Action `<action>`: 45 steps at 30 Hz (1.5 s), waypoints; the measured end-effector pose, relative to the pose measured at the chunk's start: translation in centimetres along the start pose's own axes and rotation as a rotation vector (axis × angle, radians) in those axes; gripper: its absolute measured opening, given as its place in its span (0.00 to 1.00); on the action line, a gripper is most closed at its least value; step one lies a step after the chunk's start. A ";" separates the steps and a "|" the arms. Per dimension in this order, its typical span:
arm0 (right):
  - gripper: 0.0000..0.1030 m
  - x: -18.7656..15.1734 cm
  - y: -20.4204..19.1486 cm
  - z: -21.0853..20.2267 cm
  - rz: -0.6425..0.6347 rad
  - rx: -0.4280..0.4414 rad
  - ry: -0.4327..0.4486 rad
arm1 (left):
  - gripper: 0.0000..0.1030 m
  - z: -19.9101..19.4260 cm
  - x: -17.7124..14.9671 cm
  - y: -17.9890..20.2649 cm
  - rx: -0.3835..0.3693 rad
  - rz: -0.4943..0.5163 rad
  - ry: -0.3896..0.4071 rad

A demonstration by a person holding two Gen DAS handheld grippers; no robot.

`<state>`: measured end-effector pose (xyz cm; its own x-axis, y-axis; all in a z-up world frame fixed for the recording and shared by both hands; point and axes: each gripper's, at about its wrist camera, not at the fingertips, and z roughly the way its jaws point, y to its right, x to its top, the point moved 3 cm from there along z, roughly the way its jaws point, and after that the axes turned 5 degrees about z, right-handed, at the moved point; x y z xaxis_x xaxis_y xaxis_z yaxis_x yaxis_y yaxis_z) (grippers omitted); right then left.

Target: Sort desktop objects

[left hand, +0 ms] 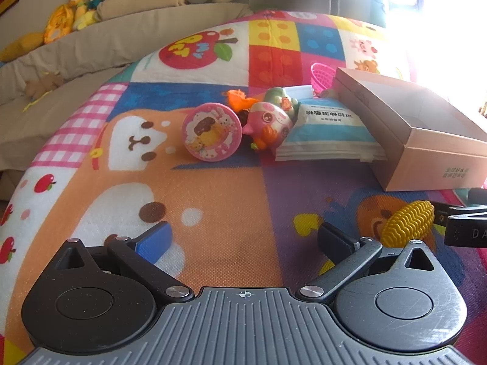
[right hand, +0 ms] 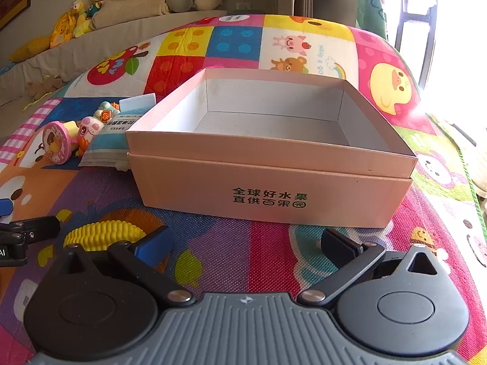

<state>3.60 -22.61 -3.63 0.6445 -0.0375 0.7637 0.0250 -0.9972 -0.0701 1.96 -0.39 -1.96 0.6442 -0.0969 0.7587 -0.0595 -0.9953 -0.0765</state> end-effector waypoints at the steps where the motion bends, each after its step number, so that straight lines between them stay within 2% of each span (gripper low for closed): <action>1: 1.00 0.0 0.1 0.0 0.005 0.004 0.000 | 1.00 0.0 0.0 0.0 0.001 0.000 0.000; 45: 1.00 -0.2 0.4 0.0 0.016 0.017 0.002 | 1.00 -0.1 0.1 -0.1 -0.001 -0.005 -0.002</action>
<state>3.49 -23.02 -3.84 0.6437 -0.0534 0.7634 0.0278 -0.9953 -0.0931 1.94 -0.35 -1.87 0.6462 -0.0920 0.7576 -0.0568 -0.9958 -0.0725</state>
